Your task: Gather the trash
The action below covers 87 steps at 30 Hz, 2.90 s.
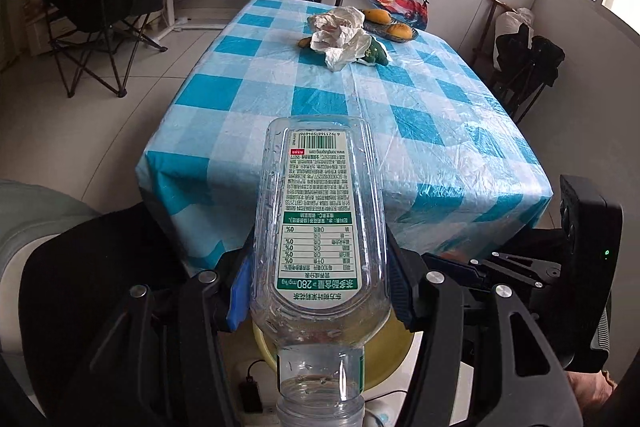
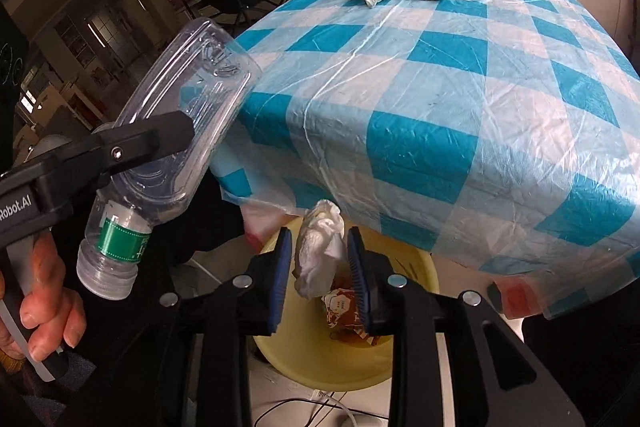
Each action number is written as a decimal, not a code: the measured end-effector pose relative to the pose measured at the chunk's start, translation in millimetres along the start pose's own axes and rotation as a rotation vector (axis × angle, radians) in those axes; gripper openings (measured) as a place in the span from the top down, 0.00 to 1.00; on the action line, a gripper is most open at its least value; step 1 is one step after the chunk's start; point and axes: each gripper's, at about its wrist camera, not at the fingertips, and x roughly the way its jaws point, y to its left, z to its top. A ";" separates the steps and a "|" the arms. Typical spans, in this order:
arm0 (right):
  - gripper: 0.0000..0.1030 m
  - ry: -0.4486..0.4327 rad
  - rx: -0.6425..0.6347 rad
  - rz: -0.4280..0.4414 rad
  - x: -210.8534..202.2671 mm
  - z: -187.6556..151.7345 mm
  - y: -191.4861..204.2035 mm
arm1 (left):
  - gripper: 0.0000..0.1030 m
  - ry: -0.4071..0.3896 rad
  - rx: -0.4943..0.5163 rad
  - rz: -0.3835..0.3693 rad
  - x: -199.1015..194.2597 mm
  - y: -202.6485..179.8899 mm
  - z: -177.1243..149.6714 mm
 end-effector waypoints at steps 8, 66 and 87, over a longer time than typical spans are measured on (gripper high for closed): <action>0.41 -0.135 0.095 -0.114 -27.4 0.4 -21.3 | 0.47 0.123 0.012 -0.017 30.8 5.5 -21.4; 0.13 -0.294 0.073 -0.291 -42.3 -0.4 -6.2 | 0.07 -0.254 -0.037 0.241 -38.4 47.2 -6.8; 0.13 -0.310 0.055 -0.302 -45.6 -0.1 -2.6 | 0.07 -0.277 -0.064 0.253 -41.1 52.6 -5.8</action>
